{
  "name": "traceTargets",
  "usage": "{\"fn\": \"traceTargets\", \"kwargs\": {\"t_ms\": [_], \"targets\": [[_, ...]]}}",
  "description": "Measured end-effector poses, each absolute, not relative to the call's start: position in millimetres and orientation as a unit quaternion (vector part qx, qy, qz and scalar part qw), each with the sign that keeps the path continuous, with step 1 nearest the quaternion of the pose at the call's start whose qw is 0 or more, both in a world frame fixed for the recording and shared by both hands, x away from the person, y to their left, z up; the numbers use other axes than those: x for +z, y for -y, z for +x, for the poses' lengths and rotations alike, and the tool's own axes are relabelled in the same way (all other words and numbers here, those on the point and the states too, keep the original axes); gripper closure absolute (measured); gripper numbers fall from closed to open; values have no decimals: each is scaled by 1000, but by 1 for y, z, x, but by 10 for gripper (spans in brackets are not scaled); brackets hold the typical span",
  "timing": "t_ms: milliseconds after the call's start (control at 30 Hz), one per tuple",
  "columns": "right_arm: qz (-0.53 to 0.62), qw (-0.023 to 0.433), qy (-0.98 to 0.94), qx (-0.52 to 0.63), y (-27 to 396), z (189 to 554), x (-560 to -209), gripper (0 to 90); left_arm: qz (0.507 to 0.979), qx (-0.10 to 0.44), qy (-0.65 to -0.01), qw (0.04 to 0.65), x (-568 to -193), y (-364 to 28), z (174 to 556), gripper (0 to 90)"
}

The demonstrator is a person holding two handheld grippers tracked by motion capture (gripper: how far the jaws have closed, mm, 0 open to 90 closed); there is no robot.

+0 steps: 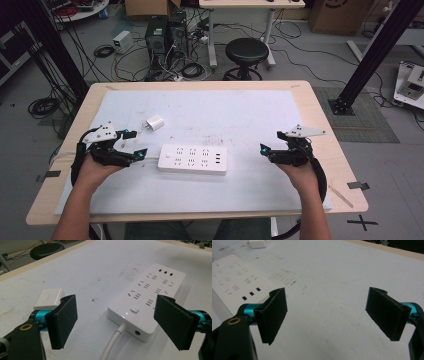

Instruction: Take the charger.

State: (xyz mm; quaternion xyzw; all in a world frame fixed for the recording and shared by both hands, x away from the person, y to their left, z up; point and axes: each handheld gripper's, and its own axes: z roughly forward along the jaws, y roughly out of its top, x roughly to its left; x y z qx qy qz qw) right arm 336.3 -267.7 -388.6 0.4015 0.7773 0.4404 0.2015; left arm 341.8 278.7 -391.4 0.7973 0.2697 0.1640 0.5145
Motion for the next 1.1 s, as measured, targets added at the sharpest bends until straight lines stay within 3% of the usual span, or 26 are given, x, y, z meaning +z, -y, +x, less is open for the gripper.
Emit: {"fn": "traceTargets", "kwargs": {"t_ms": [333, 800, 1100], "targets": [[409, 205, -772, 441, 271, 331, -382, 177, 792, 170, -287, 511, -387, -277, 360, 190], [407, 212, -772, 439, 261, 330, -382, 177, 795, 187, -318, 482, -371, -274, 426, 190], [399, 212, -779, 435, 252, 330, -383, 177, 806, 178, -339, 452, -392, -264, 471, 190]]}}
